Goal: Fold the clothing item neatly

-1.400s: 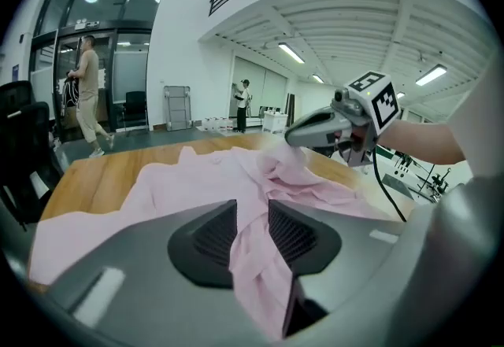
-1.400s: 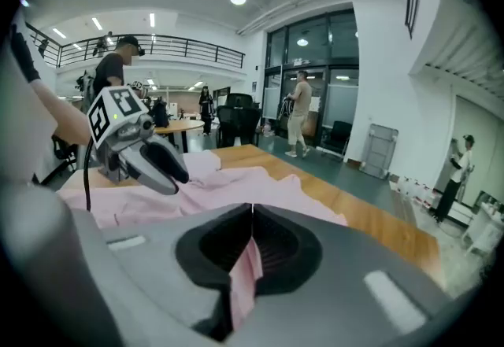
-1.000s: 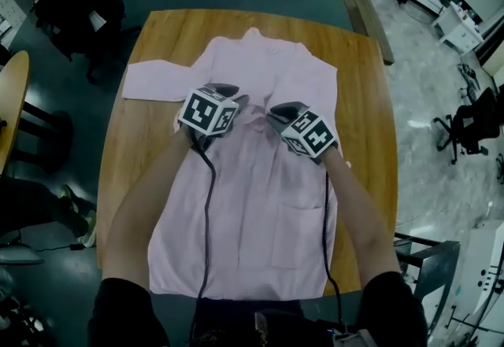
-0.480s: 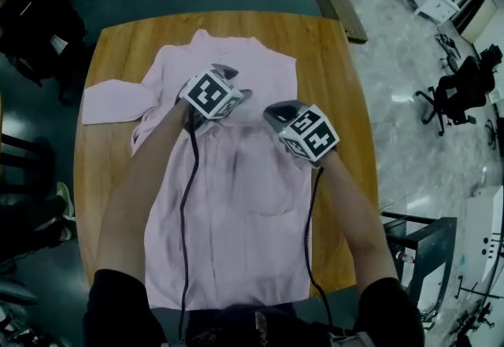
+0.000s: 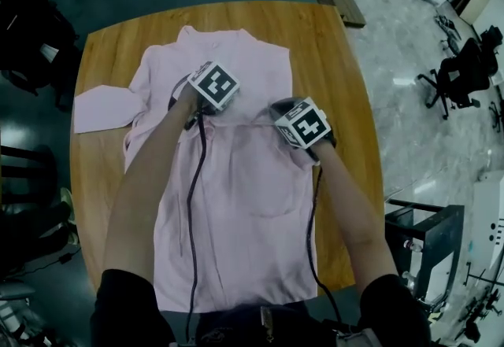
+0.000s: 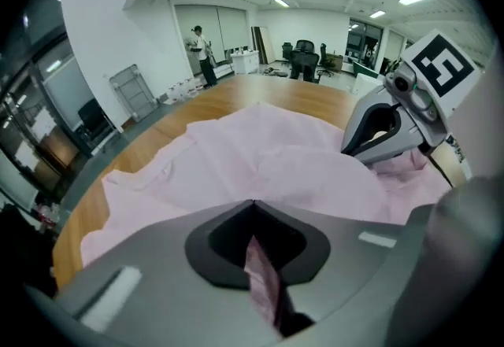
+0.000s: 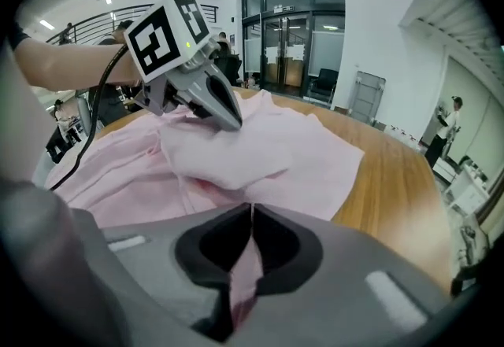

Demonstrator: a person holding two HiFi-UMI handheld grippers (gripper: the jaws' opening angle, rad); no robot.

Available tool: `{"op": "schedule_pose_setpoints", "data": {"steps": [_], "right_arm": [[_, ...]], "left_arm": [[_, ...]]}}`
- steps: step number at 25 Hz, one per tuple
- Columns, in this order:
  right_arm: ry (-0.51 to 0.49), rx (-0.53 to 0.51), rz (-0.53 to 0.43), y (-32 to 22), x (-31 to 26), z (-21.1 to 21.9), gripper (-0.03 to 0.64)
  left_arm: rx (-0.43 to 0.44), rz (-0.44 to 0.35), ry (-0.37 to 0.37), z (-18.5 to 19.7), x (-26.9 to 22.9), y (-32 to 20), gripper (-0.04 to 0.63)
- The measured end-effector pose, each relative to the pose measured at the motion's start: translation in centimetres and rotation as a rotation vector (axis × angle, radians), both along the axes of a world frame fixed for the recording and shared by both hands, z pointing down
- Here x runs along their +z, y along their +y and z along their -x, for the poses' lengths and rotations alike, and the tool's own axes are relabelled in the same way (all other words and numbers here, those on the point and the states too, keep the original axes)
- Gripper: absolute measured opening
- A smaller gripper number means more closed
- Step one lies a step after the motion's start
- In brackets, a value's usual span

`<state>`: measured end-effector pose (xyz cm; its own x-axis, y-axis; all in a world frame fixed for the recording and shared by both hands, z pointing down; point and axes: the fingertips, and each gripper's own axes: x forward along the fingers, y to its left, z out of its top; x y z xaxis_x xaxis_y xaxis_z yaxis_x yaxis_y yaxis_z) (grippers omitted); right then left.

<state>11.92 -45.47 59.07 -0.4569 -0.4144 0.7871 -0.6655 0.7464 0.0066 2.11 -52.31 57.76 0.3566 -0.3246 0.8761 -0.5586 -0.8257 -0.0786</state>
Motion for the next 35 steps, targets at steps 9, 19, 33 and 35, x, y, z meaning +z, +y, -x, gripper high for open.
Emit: {"op": "schedule_pose_setpoints", "data": {"steps": [9, 19, 33, 35], "right_arm": [[0.058, 0.082, -0.012, -0.4, -0.2, -2.0, 0.012], [0.046, 0.067, -0.018, 0.3, 0.2, -1.1, 0.012], [0.084, 0.083, -0.042, 0.2, 0.4, -2.0, 0.012], [0.086, 0.091, -0.038, 0.1, 0.3, -2.1, 0.012]], "left_arm": [[-0.194, -0.223, 0.137, 6.0, -8.0, -0.2, 0.008], [-0.059, -0.199, 0.114, 0.5, -4.3, -1.3, 0.226], [-0.209, -0.278, 0.132, 4.1, -7.6, -0.3, 0.026], [-0.28, -0.317, 0.145, 6.8, -9.0, 0.3, 0.026]]}}
